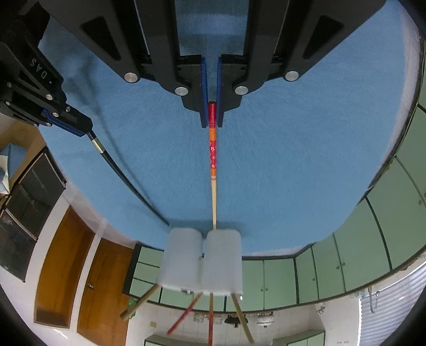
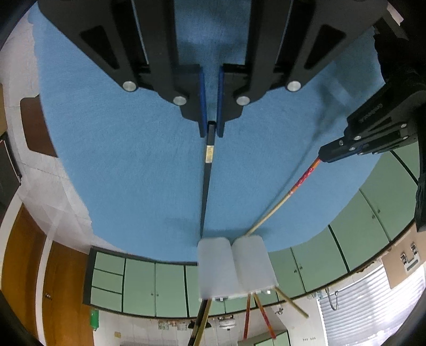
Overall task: Organize utensils
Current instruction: 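Lift both chopsticks and carry them above the white holder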
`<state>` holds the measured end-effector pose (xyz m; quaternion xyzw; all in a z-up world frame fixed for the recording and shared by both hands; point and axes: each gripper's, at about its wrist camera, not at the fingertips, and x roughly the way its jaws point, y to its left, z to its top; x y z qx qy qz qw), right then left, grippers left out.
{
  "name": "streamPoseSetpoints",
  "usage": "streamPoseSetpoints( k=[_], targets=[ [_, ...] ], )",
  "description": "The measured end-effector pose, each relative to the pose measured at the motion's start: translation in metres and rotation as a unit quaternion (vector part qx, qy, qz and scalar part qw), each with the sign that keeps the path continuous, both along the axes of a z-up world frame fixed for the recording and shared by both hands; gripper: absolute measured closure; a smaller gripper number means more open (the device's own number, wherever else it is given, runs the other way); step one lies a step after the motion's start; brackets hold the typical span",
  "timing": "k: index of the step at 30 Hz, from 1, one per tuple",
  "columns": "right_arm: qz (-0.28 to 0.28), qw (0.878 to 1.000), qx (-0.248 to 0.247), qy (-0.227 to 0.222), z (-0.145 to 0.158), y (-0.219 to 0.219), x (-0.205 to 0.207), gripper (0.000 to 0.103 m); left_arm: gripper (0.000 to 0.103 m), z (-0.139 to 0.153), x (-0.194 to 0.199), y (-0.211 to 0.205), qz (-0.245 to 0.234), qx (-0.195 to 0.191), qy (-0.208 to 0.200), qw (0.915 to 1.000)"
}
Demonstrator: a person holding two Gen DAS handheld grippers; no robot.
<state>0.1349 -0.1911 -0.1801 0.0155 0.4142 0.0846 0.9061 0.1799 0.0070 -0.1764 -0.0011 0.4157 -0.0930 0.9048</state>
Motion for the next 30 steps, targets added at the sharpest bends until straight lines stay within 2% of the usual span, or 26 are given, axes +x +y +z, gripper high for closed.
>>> streamPoseSetpoints(
  k=[9, 18, 24, 30],
  targets=[
    [-0.001, 0.999, 0.003, -0.053, 0.05, -0.011, -0.002, 0.097, 0.098, 0.054, -0.011, 0.014, 0.004, -0.011, -0.054, 0.9985],
    [0.011, 0.995, 0.0, -0.098, 0.102, -0.019, 0.01, 0.097, 0.098, 0.112, -0.009, 0.023, 0.002, -0.023, -0.118, 0.9927],
    [0.029, 0.993, 0.007, -0.111, 0.133, -0.016, 0.018, 0.097, 0.098, 0.133, -0.003, 0.022, -0.005, -0.022, -0.142, 0.9896],
    [0.059, 0.993, 0.025, -0.1, 0.159, -0.008, 0.036, 0.097, 0.098, 0.154, 0.007, 0.016, -0.029, -0.018, -0.152, 0.9878]
  ],
)
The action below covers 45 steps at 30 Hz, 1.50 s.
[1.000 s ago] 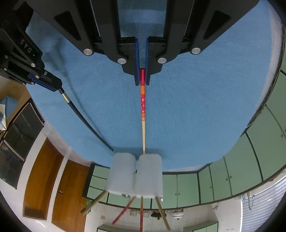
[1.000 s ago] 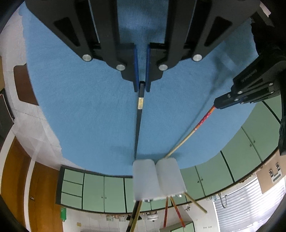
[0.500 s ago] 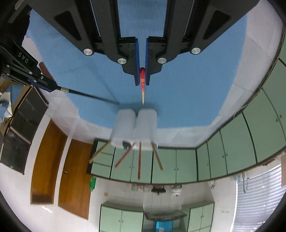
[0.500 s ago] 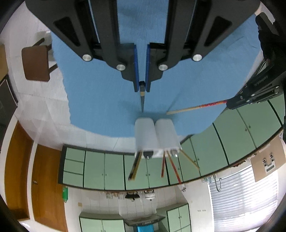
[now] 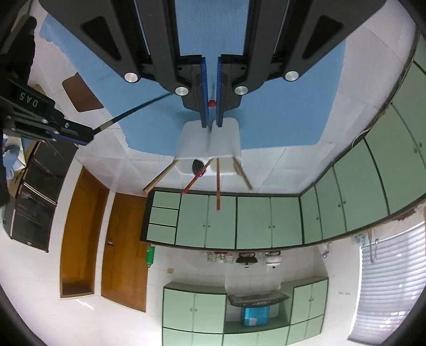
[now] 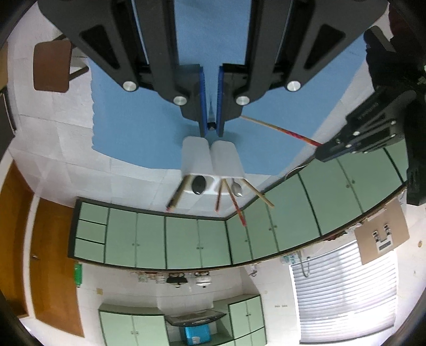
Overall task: Organize utensils
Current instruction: 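Lift both chopsticks and carry them above the white holder, then lower the chopsticks into the holder compartments and open both tools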
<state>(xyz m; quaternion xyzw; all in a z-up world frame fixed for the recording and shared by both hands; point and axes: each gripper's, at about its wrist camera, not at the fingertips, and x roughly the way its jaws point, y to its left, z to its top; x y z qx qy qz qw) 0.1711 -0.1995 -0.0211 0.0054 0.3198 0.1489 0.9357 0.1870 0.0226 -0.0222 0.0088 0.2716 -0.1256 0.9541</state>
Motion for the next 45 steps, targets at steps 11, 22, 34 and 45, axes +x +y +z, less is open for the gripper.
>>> streamPoseSetpoints(
  k=[11, 22, 34, 45],
  targets=[
    [0.037, 0.999, 0.0, 0.012, 0.037, 0.008, 0.036, 0.097, 0.098, 0.029, 0.025, -0.003, -0.022, -0.002, -0.013, 0.9997],
    [0.045, 0.998, -0.005, -0.045, 0.104, 0.006, 0.062, 0.097, 0.098, 0.084, 0.043, -0.006, -0.023, -0.002, -0.076, 0.9969],
    [0.009, 0.997, 0.003, -0.079, 0.147, -0.005, 0.14, 0.097, 0.098, 0.155, 0.115, -0.011, 0.008, 0.001, -0.163, 0.9867],
    [-0.016, 0.997, 0.008, -0.073, 0.11, -0.008, 0.201, 0.097, 0.098, 0.123, 0.174, -0.022, 0.027, -0.014, -0.177, 0.9838]
  ],
)
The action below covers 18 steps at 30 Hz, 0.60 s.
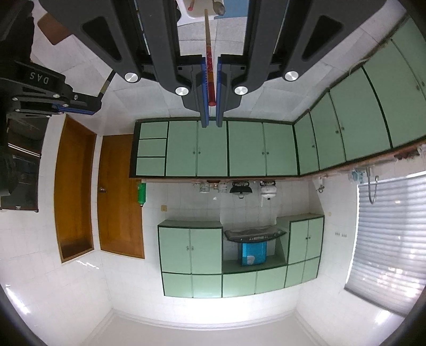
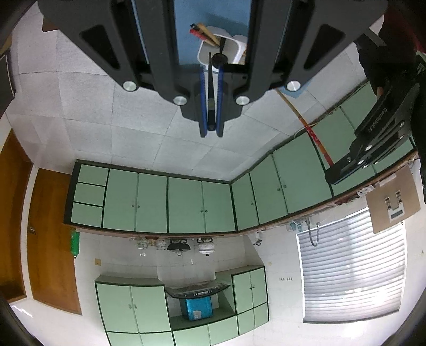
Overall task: Organize utensils
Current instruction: 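Lower the chopsticks into the holder compartments and open both tools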
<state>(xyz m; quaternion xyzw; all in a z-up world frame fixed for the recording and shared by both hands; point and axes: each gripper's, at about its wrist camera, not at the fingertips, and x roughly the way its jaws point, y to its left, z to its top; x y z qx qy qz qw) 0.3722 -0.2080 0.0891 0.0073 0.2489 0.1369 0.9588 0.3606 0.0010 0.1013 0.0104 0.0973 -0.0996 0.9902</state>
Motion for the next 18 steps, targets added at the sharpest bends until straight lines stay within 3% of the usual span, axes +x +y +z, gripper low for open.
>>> streamPoseSetpoints(
  k=[5, 12, 14, 15, 18],
  targets=[
    [0.003, 1.0, 0.006, 0.015, -0.031, 0.003, 0.007, 0.097, 0.098, -0.036, 0.018, 0.0, -0.007, -0.023, 0.04, 0.9989],
    [0.007, 0.999, 0.001, 0.052, -0.069, 0.011, 0.015, 0.097, 0.098, -0.073, 0.029, 0.002, -0.013, -0.025, 0.087, 0.9958],
    [0.01, 0.998, 0.004, 0.065, -0.077, 0.013, 0.013, 0.093, 0.096, -0.078, 0.027, 0.005, -0.013, -0.027, 0.096, 0.995],
    [0.01, 0.998, 0.005, 0.069, -0.081, 0.012, 0.012, 0.091, 0.09, -0.078, 0.029, 0.006, -0.012, -0.028, 0.099, 0.9946],
    [0.0, 0.998, 0.004, 0.065, -0.083, 0.008, 0.003, 0.075, 0.078, -0.077, 0.025, 0.011, -0.007, -0.03, 0.1, 0.9945]
  ],
)
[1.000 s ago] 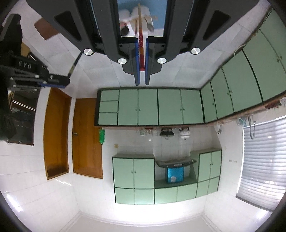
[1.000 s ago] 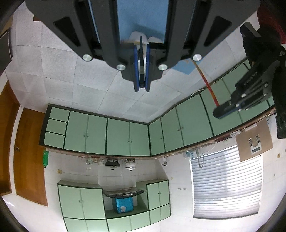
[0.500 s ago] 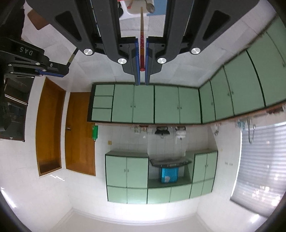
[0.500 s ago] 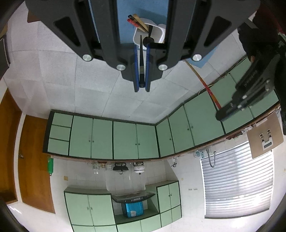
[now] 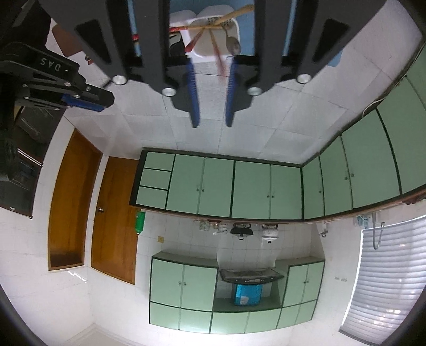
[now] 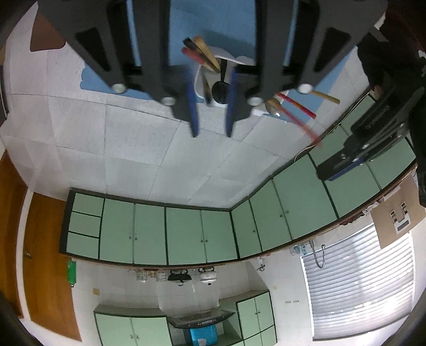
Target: Organize utensils
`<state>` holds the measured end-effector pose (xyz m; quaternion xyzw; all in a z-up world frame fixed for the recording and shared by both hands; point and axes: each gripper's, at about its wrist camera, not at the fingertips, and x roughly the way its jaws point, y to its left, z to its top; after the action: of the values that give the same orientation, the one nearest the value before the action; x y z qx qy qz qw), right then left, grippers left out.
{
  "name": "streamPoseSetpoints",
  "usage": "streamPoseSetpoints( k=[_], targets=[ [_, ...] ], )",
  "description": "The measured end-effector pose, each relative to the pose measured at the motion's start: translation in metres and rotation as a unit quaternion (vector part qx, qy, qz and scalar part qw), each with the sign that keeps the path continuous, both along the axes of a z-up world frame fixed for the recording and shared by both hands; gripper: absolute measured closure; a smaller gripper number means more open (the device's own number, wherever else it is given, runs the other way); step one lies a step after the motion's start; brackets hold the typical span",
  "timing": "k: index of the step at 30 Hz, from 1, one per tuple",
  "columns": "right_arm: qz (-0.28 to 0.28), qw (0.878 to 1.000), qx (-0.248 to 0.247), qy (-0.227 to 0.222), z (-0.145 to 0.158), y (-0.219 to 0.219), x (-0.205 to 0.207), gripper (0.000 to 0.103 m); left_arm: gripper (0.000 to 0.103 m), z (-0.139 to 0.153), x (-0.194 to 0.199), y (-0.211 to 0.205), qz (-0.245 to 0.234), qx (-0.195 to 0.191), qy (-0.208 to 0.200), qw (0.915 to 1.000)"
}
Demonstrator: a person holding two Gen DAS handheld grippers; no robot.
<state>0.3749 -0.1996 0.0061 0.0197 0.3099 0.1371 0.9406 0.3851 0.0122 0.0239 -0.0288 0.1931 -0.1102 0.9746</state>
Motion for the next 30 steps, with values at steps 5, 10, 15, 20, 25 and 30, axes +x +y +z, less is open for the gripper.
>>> streamPoseSetpoints(
  k=[5, 10, 15, 20, 25, 30],
  targets=[
    [-0.019, 1.0, -0.006, -0.019, 0.007, -0.008, -0.024, 0.056, 0.058, 0.008, -0.023, 0.008, 0.008, -0.001, -0.011, 0.9999],
    [-0.042, 0.998, -0.028, -0.038, 0.006, -0.02, -0.061, 0.028, 0.041, 0.008, -0.059, 0.01, 0.007, 0.008, -0.019, 0.9998],
    [-0.062, 0.997, -0.036, -0.042, -0.011, -0.034, -0.112, 0.017, 0.024, -0.006, -0.105, 0.016, 0.025, 0.015, -0.01, 0.9995],
    [-0.073, 0.997, -0.03, -0.021, -0.04, -0.048, -0.164, 0.013, 0.016, -0.033, -0.15, 0.023, 0.039, 0.028, 0.019, 0.9987],
    [-0.082, 0.997, -0.013, 0.0, -0.064, -0.048, -0.207, 0.011, 0.011, -0.061, -0.188, 0.03, 0.051, 0.016, 0.061, 0.9967],
    [-0.071, 0.997, -0.006, 0.017, -0.075, -0.035, -0.24, 0.009, 0.008, -0.073, -0.228, 0.03, 0.055, 0.023, 0.076, 0.9953]
  ],
)
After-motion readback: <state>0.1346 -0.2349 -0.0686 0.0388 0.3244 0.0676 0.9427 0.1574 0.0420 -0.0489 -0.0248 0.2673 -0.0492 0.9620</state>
